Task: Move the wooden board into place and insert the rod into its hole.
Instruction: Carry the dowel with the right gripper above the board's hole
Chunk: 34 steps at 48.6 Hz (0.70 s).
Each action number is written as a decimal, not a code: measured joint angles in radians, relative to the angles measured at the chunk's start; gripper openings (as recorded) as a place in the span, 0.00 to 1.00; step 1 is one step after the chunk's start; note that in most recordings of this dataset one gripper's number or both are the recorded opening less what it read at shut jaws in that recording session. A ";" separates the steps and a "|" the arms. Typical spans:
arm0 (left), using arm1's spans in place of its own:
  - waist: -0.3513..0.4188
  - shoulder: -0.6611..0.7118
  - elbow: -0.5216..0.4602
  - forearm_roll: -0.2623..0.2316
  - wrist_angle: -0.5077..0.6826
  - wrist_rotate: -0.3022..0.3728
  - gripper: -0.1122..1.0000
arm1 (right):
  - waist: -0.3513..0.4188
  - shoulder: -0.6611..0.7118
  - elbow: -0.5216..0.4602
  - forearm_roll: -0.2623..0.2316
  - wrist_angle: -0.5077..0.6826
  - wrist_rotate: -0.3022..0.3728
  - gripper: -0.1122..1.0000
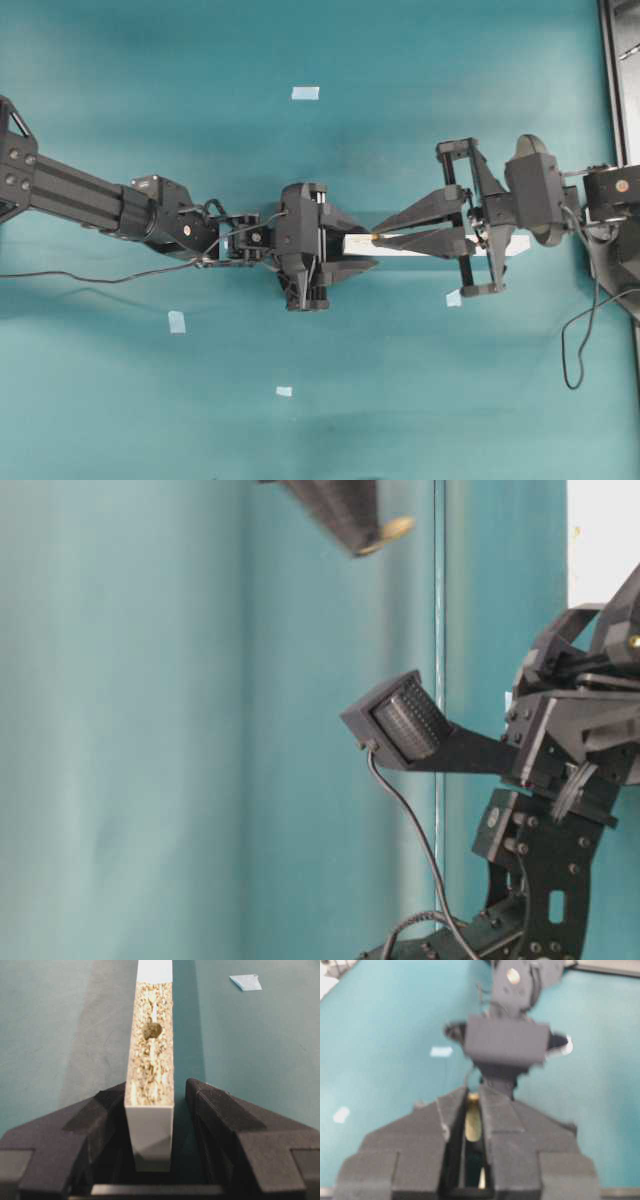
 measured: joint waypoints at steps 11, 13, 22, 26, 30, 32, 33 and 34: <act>0.002 -0.009 -0.009 0.000 0.029 0.000 0.45 | -0.025 0.123 0.055 0.014 -0.144 -0.057 0.18; 0.002 -0.015 -0.009 -0.002 0.034 0.000 0.40 | -0.025 0.138 0.060 0.021 -0.161 -0.066 0.18; 0.002 -0.040 0.000 -0.003 0.052 0.000 0.32 | -0.029 0.161 0.072 0.055 -0.209 -0.097 0.18; -0.002 -0.048 0.003 -0.002 0.060 0.000 0.32 | -0.031 0.163 0.074 0.063 -0.216 -0.103 0.18; -0.002 -0.049 0.003 -0.002 0.067 0.000 0.32 | -0.031 0.166 0.074 0.063 -0.219 -0.104 0.18; -0.002 -0.048 0.002 -0.002 0.072 0.002 0.32 | -0.032 0.170 0.074 0.064 -0.219 -0.107 0.18; -0.002 -0.049 0.002 -0.003 0.074 0.000 0.32 | -0.031 0.173 0.074 0.064 -0.221 -0.107 0.18; -0.002 -0.049 0.002 -0.003 0.074 0.000 0.32 | -0.031 0.176 0.072 0.064 -0.221 -0.107 0.18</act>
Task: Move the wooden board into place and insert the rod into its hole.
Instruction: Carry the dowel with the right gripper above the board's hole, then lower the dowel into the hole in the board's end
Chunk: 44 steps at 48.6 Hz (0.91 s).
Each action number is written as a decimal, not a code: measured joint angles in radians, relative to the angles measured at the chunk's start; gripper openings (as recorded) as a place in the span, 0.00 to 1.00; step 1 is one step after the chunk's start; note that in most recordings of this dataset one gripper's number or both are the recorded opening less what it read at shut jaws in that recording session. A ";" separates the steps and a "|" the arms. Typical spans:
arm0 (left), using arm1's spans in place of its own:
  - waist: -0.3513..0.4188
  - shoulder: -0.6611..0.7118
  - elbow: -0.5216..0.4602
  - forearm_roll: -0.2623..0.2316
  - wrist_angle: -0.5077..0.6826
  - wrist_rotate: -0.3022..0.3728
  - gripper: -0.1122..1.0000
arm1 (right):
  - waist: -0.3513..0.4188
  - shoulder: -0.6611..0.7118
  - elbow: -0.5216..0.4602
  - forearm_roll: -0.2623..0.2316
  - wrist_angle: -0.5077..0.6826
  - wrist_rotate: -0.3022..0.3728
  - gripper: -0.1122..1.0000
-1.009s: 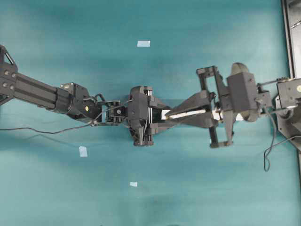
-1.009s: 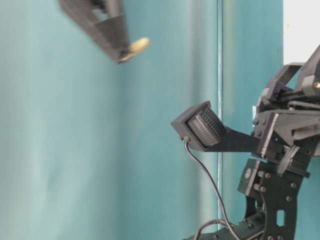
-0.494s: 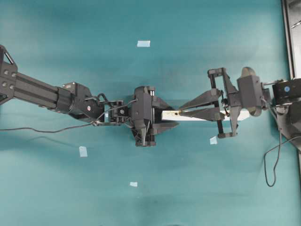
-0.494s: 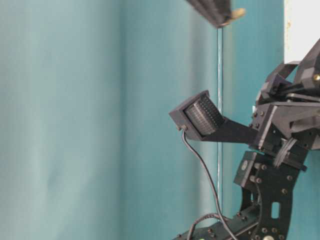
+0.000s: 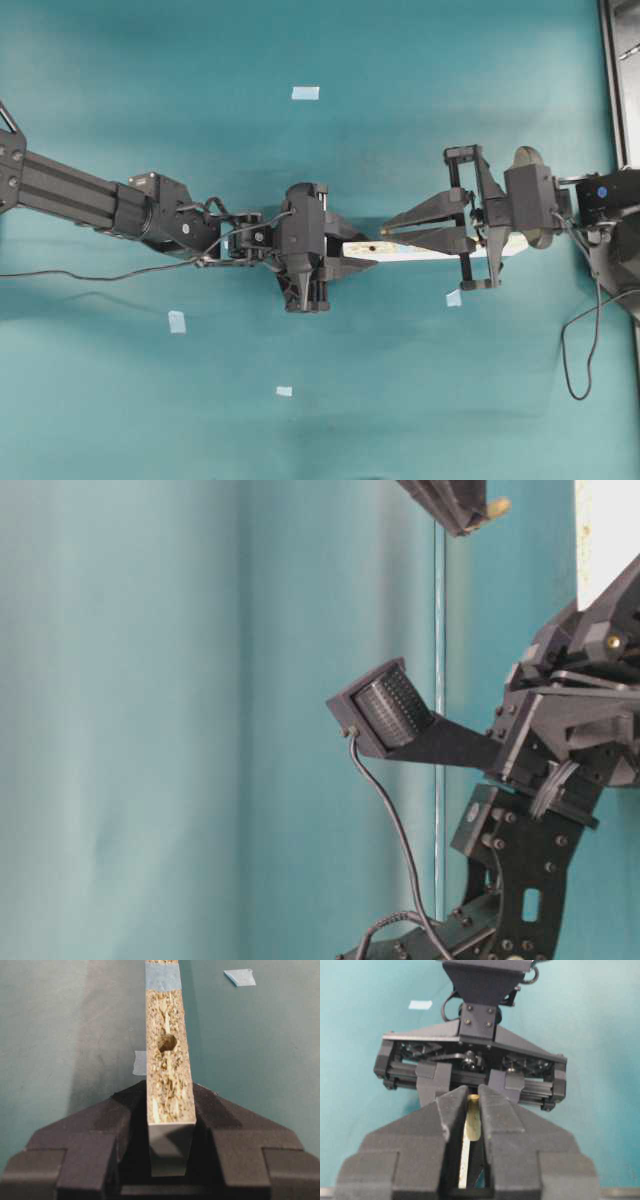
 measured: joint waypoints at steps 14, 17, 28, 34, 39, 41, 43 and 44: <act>0.000 0.000 -0.002 0.000 0.005 0.002 0.32 | 0.000 0.074 -0.031 -0.003 -0.034 0.000 0.18; 0.000 0.000 -0.002 0.002 0.006 0.000 0.32 | 0.002 0.094 -0.043 -0.008 -0.035 0.000 0.18; 0.000 0.000 -0.003 0.002 0.015 0.000 0.32 | 0.017 0.132 -0.063 -0.012 -0.035 0.000 0.18; 0.000 0.000 -0.003 0.002 0.015 0.000 0.32 | 0.018 0.133 -0.064 -0.012 -0.035 0.000 0.18; 0.000 0.000 -0.005 0.000 0.017 0.000 0.32 | 0.021 0.137 -0.064 -0.012 -0.032 0.002 0.18; 0.000 0.000 -0.005 0.002 0.015 0.000 0.32 | 0.023 0.140 -0.064 -0.012 -0.031 0.002 0.18; 0.000 0.000 -0.003 0.000 0.017 0.000 0.32 | 0.021 0.143 -0.064 -0.012 -0.031 0.002 0.18; 0.000 0.000 -0.003 0.000 0.015 0.000 0.32 | 0.023 0.146 -0.066 -0.012 -0.032 0.002 0.18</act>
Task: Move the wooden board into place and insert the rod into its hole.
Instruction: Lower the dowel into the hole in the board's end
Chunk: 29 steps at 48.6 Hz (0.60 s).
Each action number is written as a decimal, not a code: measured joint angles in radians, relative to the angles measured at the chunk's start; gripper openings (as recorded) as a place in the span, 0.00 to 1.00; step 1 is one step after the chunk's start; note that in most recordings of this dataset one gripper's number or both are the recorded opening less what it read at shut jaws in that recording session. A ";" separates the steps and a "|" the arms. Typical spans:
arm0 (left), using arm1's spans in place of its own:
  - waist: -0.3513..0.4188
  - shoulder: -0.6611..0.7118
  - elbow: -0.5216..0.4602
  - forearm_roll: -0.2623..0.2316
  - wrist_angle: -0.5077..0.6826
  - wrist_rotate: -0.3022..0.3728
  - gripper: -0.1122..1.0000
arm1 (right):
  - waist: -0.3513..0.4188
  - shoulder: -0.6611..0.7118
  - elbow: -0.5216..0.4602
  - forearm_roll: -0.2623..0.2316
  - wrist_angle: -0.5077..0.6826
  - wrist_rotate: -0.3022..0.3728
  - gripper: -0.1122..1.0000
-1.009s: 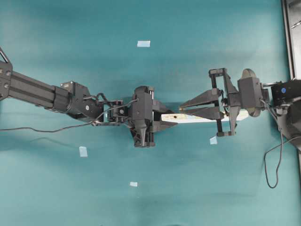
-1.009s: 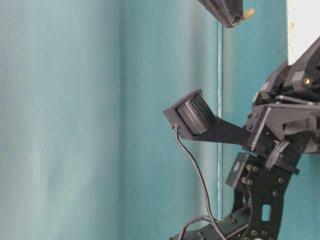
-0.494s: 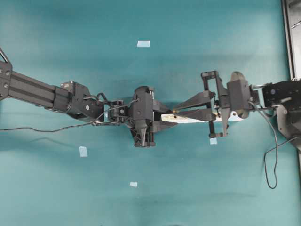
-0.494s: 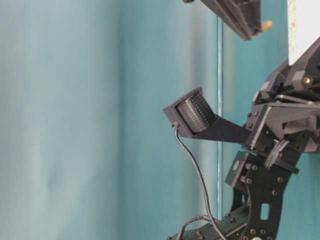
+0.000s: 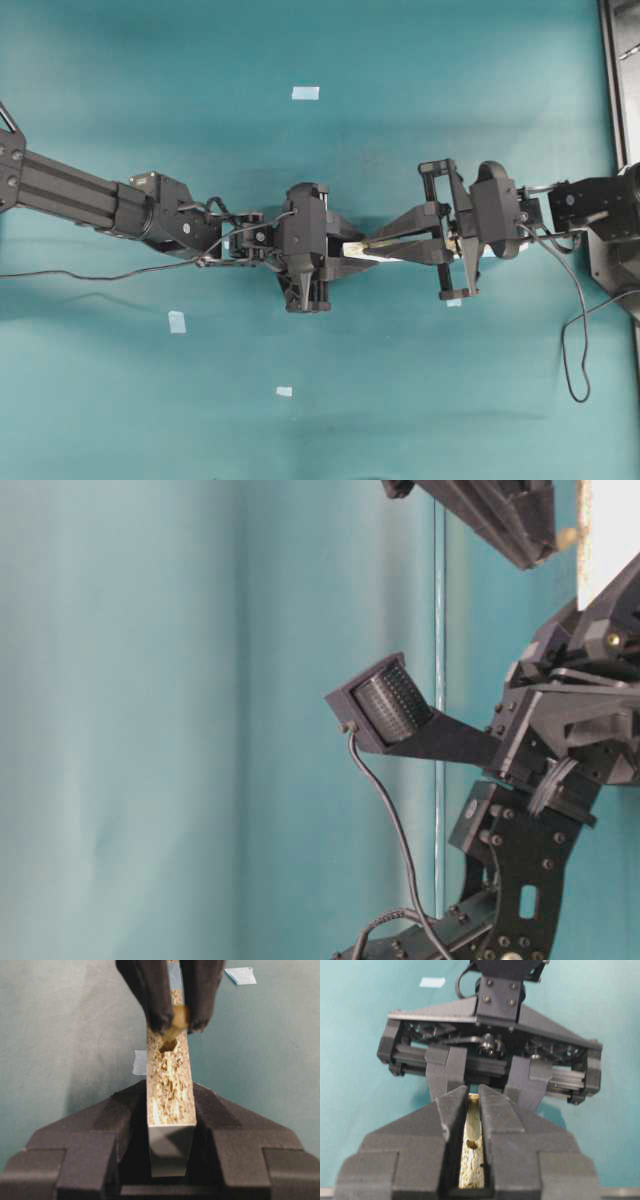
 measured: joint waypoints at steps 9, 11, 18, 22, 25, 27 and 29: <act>0.000 0.000 -0.002 0.000 0.002 0.000 0.32 | 0.000 0.015 -0.009 0.005 0.002 0.000 0.18; 0.000 0.000 -0.002 0.000 0.002 0.000 0.32 | 0.000 0.018 -0.011 0.005 0.002 0.000 0.18; 0.000 0.000 -0.002 0.002 0.003 0.000 0.32 | 0.000 0.021 -0.012 0.006 0.002 0.000 0.18; 0.000 0.002 -0.002 0.002 0.002 0.002 0.32 | 0.000 0.023 -0.009 0.006 0.003 0.003 0.18; 0.000 0.000 0.000 0.000 0.002 0.000 0.32 | 0.000 0.023 -0.002 0.008 0.006 0.003 0.18; 0.000 0.000 0.000 0.000 0.003 0.000 0.32 | 0.000 0.021 0.003 0.009 0.009 0.003 0.18; 0.000 0.000 0.000 0.000 0.003 0.000 0.32 | 0.000 0.021 0.006 0.011 0.008 0.003 0.18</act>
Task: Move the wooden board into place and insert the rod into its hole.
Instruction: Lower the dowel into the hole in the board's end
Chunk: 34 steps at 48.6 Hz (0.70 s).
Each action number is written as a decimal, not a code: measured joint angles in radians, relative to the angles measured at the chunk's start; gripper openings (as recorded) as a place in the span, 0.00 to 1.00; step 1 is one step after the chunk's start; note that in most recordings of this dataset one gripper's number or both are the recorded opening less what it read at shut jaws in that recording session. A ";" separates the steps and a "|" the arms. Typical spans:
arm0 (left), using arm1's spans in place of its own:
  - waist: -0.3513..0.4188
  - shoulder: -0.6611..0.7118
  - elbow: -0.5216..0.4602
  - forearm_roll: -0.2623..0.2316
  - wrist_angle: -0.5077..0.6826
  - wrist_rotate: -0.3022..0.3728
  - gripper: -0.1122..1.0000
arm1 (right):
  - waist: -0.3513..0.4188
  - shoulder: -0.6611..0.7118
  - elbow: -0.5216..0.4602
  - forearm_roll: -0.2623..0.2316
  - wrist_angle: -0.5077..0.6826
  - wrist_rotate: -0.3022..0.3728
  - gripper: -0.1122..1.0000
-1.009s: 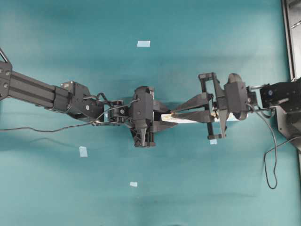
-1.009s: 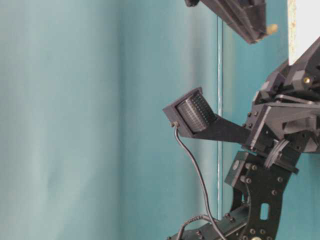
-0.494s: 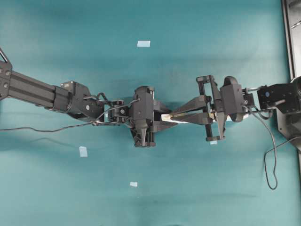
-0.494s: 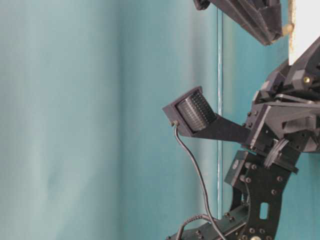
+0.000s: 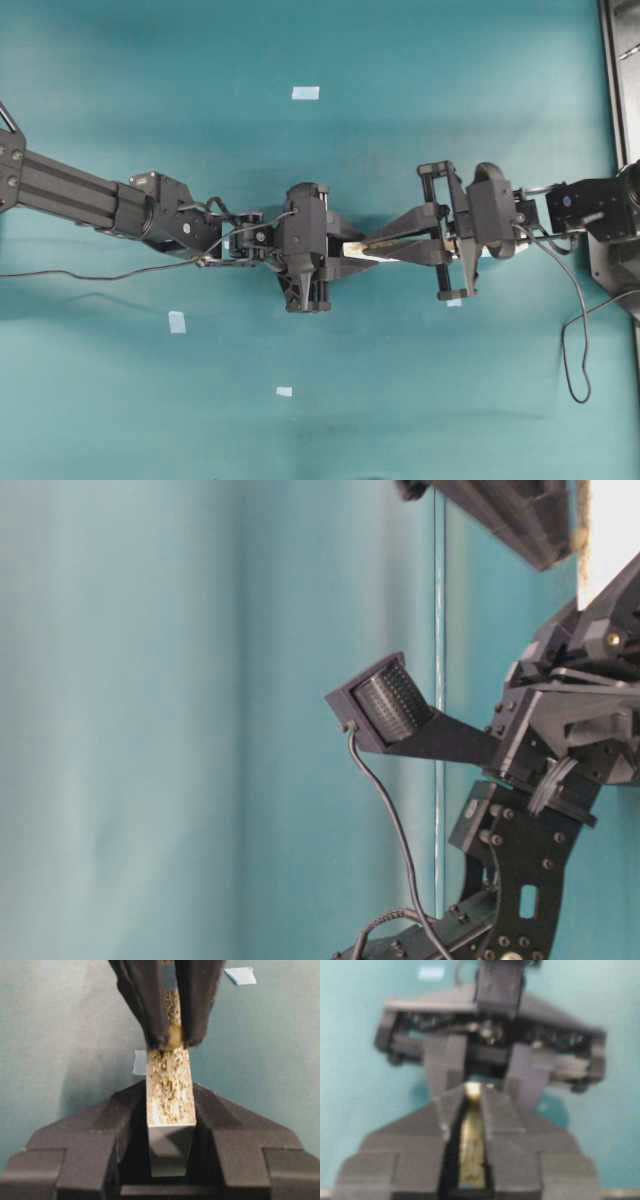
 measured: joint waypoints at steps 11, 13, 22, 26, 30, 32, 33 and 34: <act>0.000 0.000 -0.002 0.002 0.000 0.000 0.32 | 0.000 -0.009 0.017 0.003 0.000 0.000 0.18; 0.000 0.000 -0.002 0.002 0.002 0.000 0.32 | 0.000 -0.011 0.020 0.003 0.000 0.000 0.18; 0.000 0.000 -0.003 0.000 0.011 0.000 0.32 | 0.000 -0.014 0.028 0.005 0.023 0.006 0.18; 0.000 0.000 -0.005 0.002 0.014 0.002 0.32 | -0.002 -0.014 0.021 0.005 0.057 0.005 0.18; 0.000 -0.002 -0.005 0.002 0.015 0.000 0.32 | 0.000 -0.018 0.014 0.005 0.086 0.006 0.18; 0.000 -0.002 -0.006 0.002 0.015 0.000 0.32 | 0.002 -0.021 0.011 0.003 0.101 0.006 0.18; 0.000 -0.002 -0.005 0.002 0.015 0.000 0.32 | 0.002 -0.025 0.008 0.005 0.112 0.006 0.18; 0.000 -0.002 -0.005 0.002 0.015 0.002 0.32 | 0.003 -0.028 0.006 0.003 0.120 0.006 0.18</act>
